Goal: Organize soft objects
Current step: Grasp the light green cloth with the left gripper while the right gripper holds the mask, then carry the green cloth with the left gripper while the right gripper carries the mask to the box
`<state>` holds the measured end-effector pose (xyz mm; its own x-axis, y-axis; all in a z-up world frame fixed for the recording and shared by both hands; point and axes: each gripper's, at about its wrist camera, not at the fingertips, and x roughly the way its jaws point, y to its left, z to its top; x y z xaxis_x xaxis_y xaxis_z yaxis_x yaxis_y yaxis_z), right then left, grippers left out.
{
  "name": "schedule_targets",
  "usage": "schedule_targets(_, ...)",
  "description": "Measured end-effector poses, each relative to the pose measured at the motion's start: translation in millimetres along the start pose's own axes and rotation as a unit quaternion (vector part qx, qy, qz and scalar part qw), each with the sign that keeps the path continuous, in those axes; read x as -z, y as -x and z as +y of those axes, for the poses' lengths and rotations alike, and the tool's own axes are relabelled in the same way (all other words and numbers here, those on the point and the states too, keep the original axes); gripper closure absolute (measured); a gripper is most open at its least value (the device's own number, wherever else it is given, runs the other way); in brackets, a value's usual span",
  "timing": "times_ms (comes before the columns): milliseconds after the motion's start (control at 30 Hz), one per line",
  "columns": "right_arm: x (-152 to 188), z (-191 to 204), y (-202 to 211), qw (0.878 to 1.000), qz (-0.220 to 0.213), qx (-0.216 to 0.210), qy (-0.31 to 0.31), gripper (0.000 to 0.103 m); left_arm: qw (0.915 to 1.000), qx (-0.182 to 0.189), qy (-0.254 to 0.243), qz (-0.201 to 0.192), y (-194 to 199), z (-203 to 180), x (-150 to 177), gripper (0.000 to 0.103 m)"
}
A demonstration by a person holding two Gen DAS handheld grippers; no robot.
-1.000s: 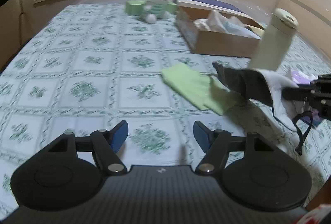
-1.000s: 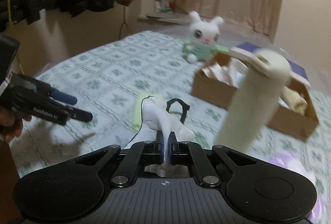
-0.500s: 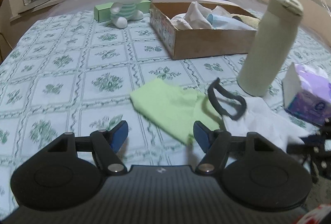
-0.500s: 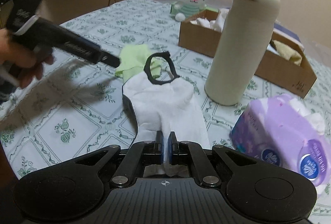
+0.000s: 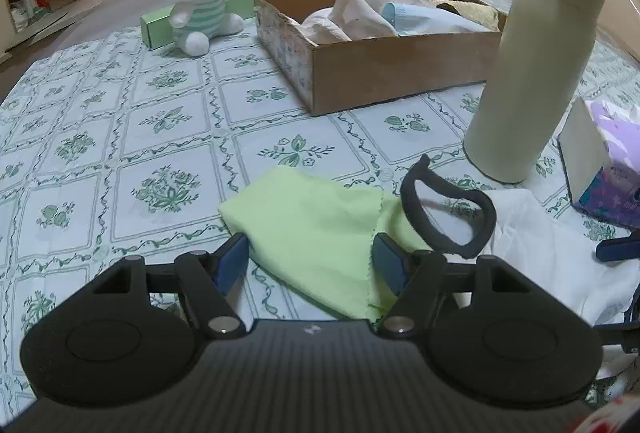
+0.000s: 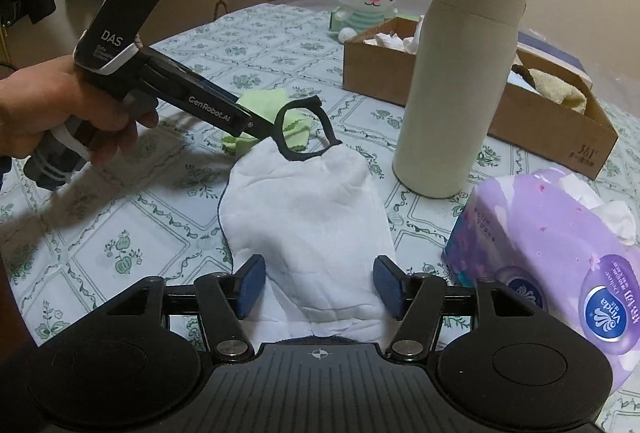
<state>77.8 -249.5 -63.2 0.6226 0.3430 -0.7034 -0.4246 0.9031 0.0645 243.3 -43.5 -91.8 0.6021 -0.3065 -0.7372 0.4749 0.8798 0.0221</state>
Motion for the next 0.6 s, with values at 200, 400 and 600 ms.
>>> schedule_targets(200, -1, 1, -1, 1.000, -0.001, -0.004, 0.001, 0.041, 0.9997, 0.006, -0.025, -0.001, -1, -9, -1, 0.076)
schedule_targets(400, -6, 5, -5, 1.000, 0.001, -0.015, 0.011, 0.031, 0.9999, -0.001, -0.009, 0.006, 13, -3, 3, 0.099)
schedule_targets(600, -15, 6, -22, 0.999, 0.014, -0.023, 0.027, 0.020, 0.9994, -0.017, 0.027, -0.011, 47, 12, 14, 0.099)
